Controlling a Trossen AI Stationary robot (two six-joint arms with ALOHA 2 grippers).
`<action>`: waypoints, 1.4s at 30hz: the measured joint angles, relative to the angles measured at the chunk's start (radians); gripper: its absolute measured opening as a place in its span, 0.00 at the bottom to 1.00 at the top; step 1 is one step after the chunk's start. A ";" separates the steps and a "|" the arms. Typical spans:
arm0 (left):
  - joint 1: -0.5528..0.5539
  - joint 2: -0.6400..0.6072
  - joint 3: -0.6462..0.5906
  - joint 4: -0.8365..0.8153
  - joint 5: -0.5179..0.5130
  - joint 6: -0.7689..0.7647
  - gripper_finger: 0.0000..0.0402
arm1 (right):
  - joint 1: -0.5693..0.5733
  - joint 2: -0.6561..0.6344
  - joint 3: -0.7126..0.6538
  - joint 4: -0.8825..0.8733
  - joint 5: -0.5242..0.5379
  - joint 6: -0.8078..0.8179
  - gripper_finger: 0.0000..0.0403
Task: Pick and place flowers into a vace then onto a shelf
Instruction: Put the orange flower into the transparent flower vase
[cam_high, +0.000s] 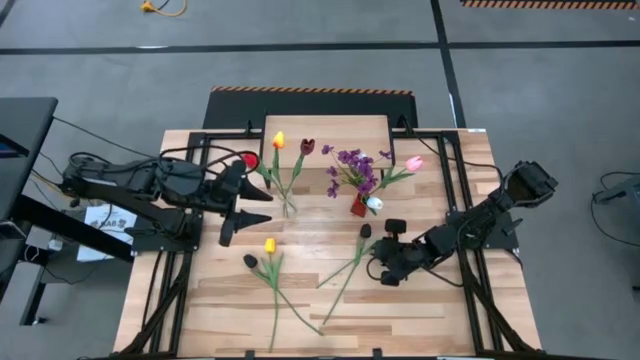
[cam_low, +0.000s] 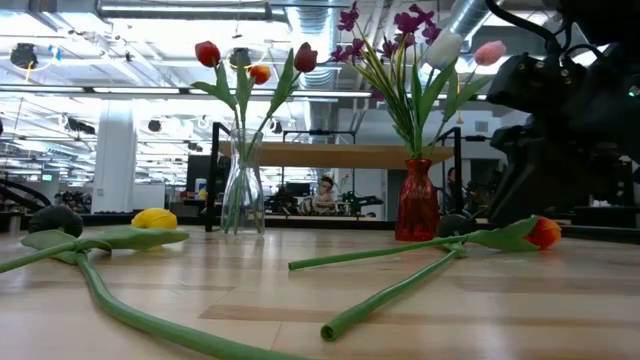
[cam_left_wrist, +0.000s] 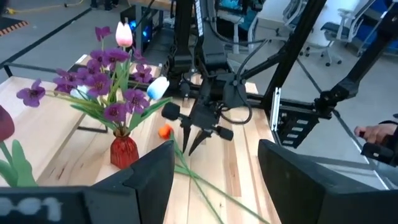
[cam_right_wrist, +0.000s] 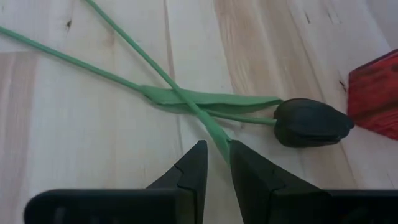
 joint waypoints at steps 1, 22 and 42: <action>0.000 0.002 0.000 -0.005 0.000 0.000 0.55 | -0.001 0.000 0.000 0.000 0.001 0.000 0.16; 0.000 0.019 -0.001 -0.005 -0.003 0.000 0.55 | -0.070 0.000 0.000 -0.053 -0.007 -0.069 0.34; 0.000 0.018 -0.001 -0.006 0.003 -0.001 0.55 | -0.070 -0.004 -0.063 -0.068 -0.055 0.008 0.21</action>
